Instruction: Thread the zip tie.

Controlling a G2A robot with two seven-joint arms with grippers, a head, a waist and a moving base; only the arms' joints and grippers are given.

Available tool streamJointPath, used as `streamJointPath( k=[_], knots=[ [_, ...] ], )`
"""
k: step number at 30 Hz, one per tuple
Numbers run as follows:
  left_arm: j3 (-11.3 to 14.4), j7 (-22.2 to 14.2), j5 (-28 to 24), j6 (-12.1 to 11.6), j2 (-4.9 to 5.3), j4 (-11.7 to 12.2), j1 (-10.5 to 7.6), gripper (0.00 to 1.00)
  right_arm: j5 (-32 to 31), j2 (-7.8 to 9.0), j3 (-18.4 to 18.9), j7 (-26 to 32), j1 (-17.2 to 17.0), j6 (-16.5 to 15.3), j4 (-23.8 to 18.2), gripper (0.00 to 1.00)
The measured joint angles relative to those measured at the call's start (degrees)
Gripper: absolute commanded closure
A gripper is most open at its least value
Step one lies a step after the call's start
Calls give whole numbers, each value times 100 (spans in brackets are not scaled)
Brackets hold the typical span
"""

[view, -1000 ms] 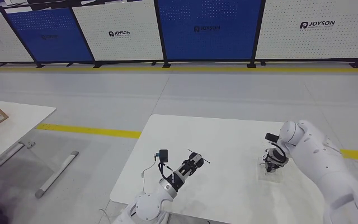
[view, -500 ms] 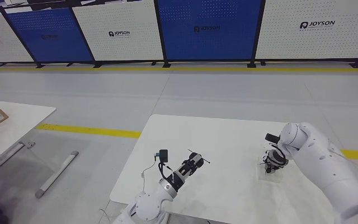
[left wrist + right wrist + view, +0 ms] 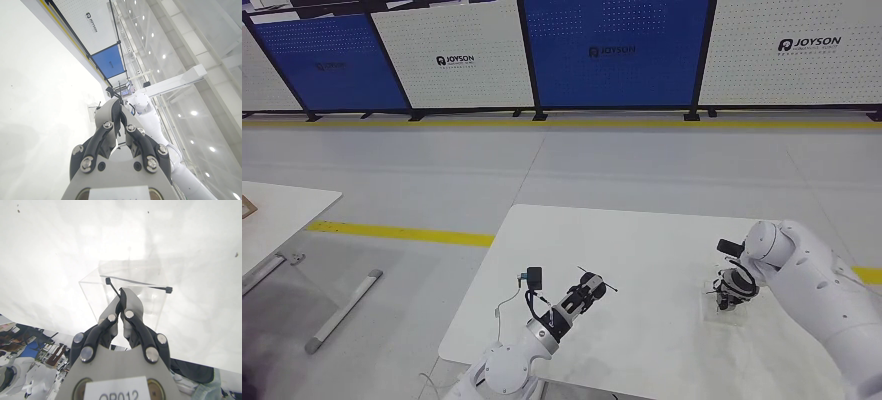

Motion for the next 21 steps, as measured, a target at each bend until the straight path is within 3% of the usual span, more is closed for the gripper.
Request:
streamJointPath(
  k=[3, 12, 21],
  knots=[
    [0, 0, 0, 0, 0, 0, 0, 100, -44, 43, 68, -234, -77, -176, -38, 100],
    [0, 0, 0, 0, 0, 0, 0, 100, -174, 296, 390, -245, -257, -291, -476, 100],
    [0, 0, 0, 0, 0, 0, 0, 100, -332, 716, 992, -564, -785, -131, -1562, 100]
  ],
)
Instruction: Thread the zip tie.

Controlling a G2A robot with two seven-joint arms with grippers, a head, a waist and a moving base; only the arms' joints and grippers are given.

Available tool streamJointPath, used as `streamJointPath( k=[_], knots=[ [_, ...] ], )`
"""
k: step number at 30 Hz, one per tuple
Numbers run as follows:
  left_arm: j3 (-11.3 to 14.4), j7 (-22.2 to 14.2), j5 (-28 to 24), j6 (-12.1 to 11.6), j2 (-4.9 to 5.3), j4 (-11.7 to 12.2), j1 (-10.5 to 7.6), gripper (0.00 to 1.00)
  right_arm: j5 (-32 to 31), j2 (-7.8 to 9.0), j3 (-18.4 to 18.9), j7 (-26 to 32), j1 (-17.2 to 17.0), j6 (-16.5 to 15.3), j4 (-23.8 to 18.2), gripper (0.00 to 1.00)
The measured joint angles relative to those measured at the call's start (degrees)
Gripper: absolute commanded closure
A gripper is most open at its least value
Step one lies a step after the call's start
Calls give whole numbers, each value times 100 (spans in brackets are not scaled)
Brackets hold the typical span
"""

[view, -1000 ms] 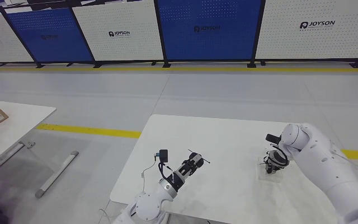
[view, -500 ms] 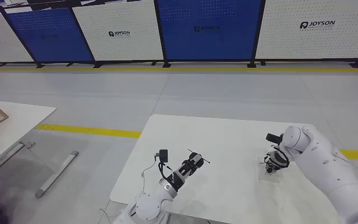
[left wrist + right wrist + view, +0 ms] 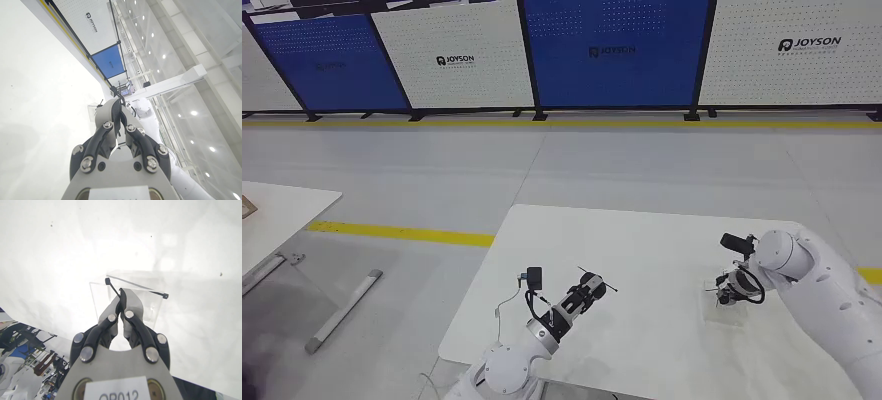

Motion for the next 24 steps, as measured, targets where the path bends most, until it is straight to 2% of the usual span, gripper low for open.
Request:
streamJointPath(
  k=[6, 10, 24],
  knots=[
    [0, 0, 0, 0, 0, 0, 0, 100, -136, 406, 784, -435, -724, 174, -1054, 100],
    [0, 0, 0, 0, 0, 0, 0, 100, -234, 653, 1322, -344, -1339, 162, -1963, 100],
    [0, 0, 0, 0, 0, 0, 0, 100, -237, 659, 1334, -334, -1340, 160, -1971, 100]
  ],
)
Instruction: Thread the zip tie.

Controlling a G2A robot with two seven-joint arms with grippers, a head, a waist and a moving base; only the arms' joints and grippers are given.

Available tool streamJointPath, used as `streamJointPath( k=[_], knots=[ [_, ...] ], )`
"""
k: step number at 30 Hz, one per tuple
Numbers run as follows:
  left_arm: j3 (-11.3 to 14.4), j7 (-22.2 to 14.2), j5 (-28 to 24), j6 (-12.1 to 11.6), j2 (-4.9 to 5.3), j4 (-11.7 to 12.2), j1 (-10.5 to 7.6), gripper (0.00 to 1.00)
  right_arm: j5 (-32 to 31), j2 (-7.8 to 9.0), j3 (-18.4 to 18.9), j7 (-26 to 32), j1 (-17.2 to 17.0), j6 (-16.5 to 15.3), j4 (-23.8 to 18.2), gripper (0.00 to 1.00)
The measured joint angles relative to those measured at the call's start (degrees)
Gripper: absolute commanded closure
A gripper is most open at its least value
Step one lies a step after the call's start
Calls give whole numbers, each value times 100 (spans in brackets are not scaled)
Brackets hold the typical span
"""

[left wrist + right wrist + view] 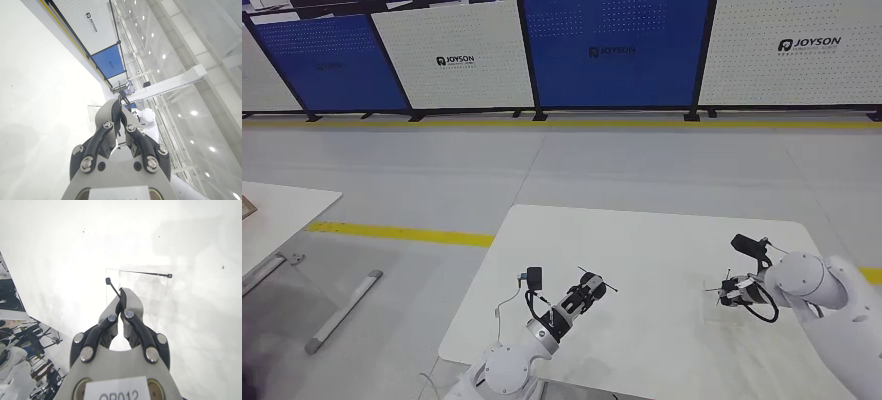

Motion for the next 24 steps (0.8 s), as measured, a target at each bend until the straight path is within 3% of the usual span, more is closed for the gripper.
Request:
streamJointPath(
  k=[7, 11, 20, 22, 24],
  knots=[
    [0, 0, 0, 0, 0, 0, 0, 100, 46, 13, 70, -130, -74, -99, -40, 100],
    [0, 0, 0, 0, 0, 0, 0, 100, 282, 137, 539, -370, -371, -390, -387, 100],
    [0, 0, 0, 0, 0, 0, 0, 100, 1023, 504, 2109, -935, -1969, -1279, -2070, 100],
    [0, 0, 0, 0, 0, 0, 0, 100, 1265, 542, 2389, -1024, -2322, -1449, -2330, 100],
    [0, 0, 0, 0, 0, 0, 0, 100, 1359, 549, 2465, -1033, -2423, -1482, -2371, 100]
  ],
)
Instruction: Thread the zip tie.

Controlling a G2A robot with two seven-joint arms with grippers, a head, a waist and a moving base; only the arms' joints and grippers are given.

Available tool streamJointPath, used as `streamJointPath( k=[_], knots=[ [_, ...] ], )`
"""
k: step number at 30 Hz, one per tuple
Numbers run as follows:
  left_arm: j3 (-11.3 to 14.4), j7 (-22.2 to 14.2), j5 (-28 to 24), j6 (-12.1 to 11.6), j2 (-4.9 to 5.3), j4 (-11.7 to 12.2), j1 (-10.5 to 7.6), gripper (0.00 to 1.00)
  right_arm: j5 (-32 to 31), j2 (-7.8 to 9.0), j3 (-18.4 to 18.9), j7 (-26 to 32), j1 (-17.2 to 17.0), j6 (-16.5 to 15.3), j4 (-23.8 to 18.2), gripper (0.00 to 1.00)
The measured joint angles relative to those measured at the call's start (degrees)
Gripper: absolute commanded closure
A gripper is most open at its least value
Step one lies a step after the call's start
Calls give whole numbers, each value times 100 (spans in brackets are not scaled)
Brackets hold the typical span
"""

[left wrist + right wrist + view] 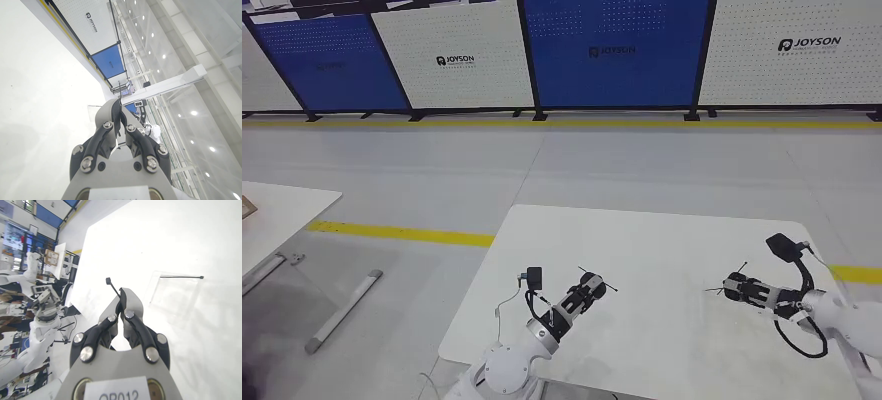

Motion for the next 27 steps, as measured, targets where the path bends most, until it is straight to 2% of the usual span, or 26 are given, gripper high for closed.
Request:
streamJointPath(
  k=[18, 23, 25, 27],
  knots=[
    [0, 0, 0, 0, 0, 0, 0, 100, 14, -6, -22, -23, 8, -19, -6, 100],
    [0, 0, 0, 0, 0, 0, 0, 100, 787, -24, 192, -296, -260, -506, -179, 100],
    [0, 0, 0, 0, 0, 0, 0, 100, 1266, -18, 395, -347, -497, -747, -312, 100],
    [0, 0, 0, 0, 0, 0, 0, 100, 1487, -3, 565, -393, -704, -806, -439, 100]
  ],
)
